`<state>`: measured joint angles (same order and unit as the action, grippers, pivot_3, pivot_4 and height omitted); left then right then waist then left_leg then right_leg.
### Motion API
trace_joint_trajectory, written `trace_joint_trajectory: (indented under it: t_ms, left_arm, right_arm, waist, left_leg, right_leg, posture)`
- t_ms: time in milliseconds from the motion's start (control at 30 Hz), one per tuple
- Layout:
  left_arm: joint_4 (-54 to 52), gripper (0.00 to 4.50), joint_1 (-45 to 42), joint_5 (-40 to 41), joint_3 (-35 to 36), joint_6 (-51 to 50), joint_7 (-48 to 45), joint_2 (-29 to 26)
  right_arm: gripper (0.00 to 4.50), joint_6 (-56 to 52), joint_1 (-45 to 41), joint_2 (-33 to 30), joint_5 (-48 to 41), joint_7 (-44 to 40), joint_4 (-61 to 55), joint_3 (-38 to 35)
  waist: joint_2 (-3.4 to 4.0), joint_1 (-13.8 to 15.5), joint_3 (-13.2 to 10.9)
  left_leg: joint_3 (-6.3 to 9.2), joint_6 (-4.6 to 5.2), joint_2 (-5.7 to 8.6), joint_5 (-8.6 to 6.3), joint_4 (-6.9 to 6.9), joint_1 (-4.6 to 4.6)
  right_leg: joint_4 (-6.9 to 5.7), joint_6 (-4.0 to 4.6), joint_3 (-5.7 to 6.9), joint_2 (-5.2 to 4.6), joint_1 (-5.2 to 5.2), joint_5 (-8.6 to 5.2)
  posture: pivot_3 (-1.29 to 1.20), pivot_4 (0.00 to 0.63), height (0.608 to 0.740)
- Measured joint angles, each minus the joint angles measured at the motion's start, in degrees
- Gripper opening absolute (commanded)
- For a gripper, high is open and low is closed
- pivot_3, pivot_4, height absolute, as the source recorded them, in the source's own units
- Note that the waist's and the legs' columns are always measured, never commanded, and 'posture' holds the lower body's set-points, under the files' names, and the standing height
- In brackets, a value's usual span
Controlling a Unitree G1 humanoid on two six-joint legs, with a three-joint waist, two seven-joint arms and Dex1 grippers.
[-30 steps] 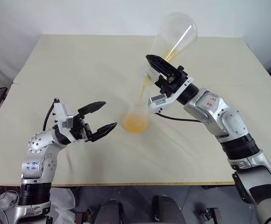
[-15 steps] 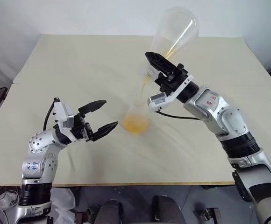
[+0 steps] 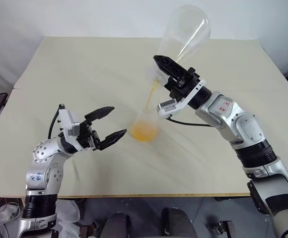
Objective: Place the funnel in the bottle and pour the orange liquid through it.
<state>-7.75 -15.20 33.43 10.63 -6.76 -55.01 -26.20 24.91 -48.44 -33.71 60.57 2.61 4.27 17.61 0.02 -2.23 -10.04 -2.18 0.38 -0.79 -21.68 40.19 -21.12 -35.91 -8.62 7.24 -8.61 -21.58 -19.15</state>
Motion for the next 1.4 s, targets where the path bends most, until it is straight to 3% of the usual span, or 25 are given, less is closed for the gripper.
trace_joint_trajectory:
  t_ms: [733, 833, 1033, 1400]
  left_arm:
    - [1.5, 4.5, -0.2, 0.0, -0.4, 1.1, -0.1, 0.4]
    - [1.6, 4.5, -0.2, 0.0, -0.4, 1.1, -0.2, 0.4]
    - [2.2, 4.5, -2.1, 0.0, -0.6, 1.2, -0.9, 0.4]
    - [4.0, 4.5, -4.4, 0.0, -2.4, 0.9, -1.4, 0.5]
  right_arm:
    - [2.44, 0.1, 0.4, 0.0, -2.3, -1.9, 0.0, 0.0]
    - [2.44, 0.3, 0.8, 0.2, -6.4, -4.7, -0.1, 0.0]
    - [2.44, -2.6, 6.2, 3.0, -26.2, -16.9, -3.3, -1.7]
    - [2.44, -22.8, 7.1, 3.7, -51.3, -28.1, -10.2, -16.8]
  waist:
    - [0.0, 0.0, 0.0]
    - [0.0, 0.0, 0.0]
    - [0.0, 0.1, 0.0]
    - [0.0, 0.6, 0.0]
  left_leg:
    - [0.0, 0.0, 0.0, 0.0, 0.0, 0.0]
    - [0.0, 0.0, 0.0, 0.0, 0.0, 0.0]
    - [0.01, 0.0, 0.0, 0.0, 0.01, -0.01]
    - [0.02, 0.0, 0.02, 0.0, 0.0, 0.0]
  right_leg:
    - [0.0, 0.0, 0.0, 0.0, 0.0, 0.0]
    - [0.0, 0.0, 0.01, 0.0, 0.0, 0.0]
    - [0.0, 0.0, 0.02, 0.0, 0.01, 0.0]
    - [-0.01, 0.0, 0.03, 0.0, 0.01, 0.0]
  posture:
    - [0.0, 0.15, 0.74]
    - [0.0, 0.15, 0.74]
    - [0.0, 0.15, 0.74]
    - [0.0, 0.15, 0.74]
